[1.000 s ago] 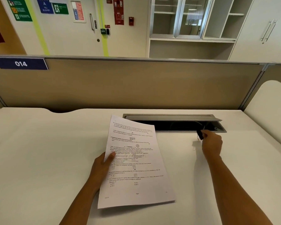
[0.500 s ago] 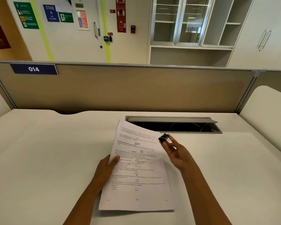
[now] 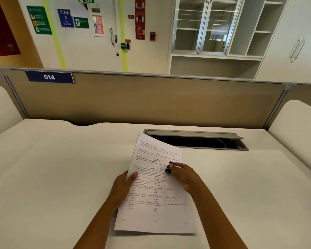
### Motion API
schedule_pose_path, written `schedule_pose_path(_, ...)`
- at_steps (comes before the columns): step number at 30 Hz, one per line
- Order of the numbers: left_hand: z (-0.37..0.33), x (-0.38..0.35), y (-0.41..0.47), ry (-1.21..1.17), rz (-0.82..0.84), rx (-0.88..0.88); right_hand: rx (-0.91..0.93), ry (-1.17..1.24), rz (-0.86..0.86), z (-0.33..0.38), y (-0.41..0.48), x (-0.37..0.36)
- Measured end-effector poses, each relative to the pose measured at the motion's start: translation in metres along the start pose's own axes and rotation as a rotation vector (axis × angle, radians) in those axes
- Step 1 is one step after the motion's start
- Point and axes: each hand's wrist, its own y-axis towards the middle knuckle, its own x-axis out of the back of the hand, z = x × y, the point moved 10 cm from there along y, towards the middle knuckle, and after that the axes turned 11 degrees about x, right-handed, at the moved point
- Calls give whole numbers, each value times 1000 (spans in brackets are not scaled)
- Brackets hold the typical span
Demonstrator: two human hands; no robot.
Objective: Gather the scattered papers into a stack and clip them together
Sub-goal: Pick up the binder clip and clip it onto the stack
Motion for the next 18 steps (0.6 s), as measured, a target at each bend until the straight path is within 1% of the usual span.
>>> schedule_pose_path(3,-1,0,0,15,-11,-18,116,-370,-57,11,-4,6)
schedule_pose_path(5,0,0,0,10,-16,-21,212,-521,-52,23,-6,3)
schedule_pose_path(10,1,0,0,2,-31,-24,363,-643,-47,38,-13,-8)
schedule_pose_path(14,1,1,0,-8,-26,-32,419,-729,-118,46,-20,-8)
schedule_pose_path(18,-1,0,-2,-15,-23,-38,456,-746,-116,47,-22,-11)
